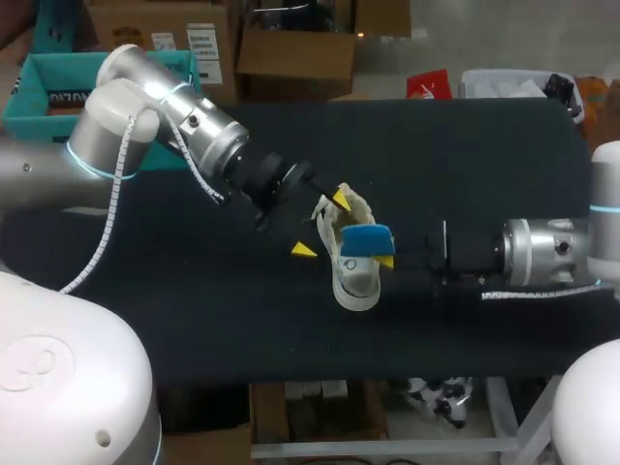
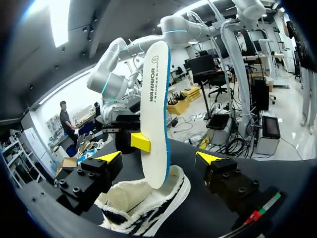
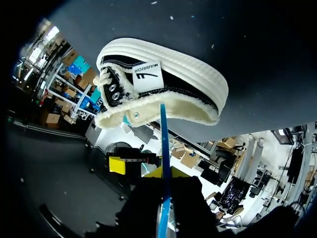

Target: Open the shoe tongue, take the insole out of the shoe, put the insole back into the shoe, and pack the shoe into the shoebox

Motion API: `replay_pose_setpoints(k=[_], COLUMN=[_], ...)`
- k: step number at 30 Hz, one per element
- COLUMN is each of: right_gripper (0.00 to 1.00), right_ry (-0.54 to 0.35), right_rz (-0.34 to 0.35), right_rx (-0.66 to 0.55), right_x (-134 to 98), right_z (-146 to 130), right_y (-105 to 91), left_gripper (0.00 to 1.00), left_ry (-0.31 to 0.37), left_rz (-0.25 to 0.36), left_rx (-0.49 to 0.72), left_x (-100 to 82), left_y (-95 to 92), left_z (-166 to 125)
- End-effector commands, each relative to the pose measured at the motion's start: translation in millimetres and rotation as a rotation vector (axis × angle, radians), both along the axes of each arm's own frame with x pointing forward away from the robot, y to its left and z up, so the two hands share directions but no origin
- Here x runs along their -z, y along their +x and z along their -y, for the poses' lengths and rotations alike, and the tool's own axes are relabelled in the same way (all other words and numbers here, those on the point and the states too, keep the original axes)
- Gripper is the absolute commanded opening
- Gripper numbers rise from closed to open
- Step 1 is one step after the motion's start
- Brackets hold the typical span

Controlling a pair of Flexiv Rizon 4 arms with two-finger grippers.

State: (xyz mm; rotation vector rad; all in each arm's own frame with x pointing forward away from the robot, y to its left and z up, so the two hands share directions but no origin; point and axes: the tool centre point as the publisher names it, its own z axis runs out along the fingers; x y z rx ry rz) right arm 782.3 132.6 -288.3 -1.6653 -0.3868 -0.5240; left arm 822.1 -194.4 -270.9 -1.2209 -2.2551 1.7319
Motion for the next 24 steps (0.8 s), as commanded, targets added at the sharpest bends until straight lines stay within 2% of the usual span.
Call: replay_pose_setpoints(k=[1, 4, 8, 10, 12, 13, 14, 15, 24], right_gripper=[0.0, 0.0, 0.0, 0.0, 0.0, 0.0, 0.0, 0.0, 0.0], right_ry=[0.001, 0.004, -0.006, -0.003, -0.01, -0.009, -0.011, -0.012, -0.007], right_rz=[0.01, 0.014, 0.012, 0.011, 0.008, 0.008, 0.009, 0.01, 0.053], right_rx=[0.03, 0.048, 0.059, 0.058, 0.068, 0.067, 0.07, 0.072, 0.087], right_x=[-1.1, 0.2, 3.3, 5.1, 6.1, 6.2, 6.3, 6.5, 14.5], right_z=[-1.3, -2.4, -4.2, -4.7, -4.8, -4.8, -5.1, -5.3, -9.6], right_y=[-5.0, -2.7, 1.3, 2.5, 2.8, 2.8, 2.7, 2.5, 4.3], left_gripper=[1.0, 0.98, 0.91, 0.79, 0.74, 0.62, 0.55, 0.53, 0.57], left_ry=[-0.171, -0.179, -0.182, -0.187, -0.199, -0.204, -0.202, -0.201, -0.171], left_rz=[0.041, 0.05, 0.076, 0.079, 0.082, 0.074, 0.073, 0.075, 0.089], left_rx=[-0.274, -0.274, -0.284, -0.285, -0.284, -0.276, -0.276, -0.276, -0.269], left_x=[5.9, 11.3, 16.8, 17.9, 17.8, 17.1, 16.5, 16.2, 15.4], left_y=[-8.1, -11.1, -12.8, -12.5, -12.1, -12.3, -12.6, -13.1, -13.2], left_z=[-0.1, 4.3, 13.1, 16.4, 18.9, 19.9, 20.8, 21.9, 21.1])
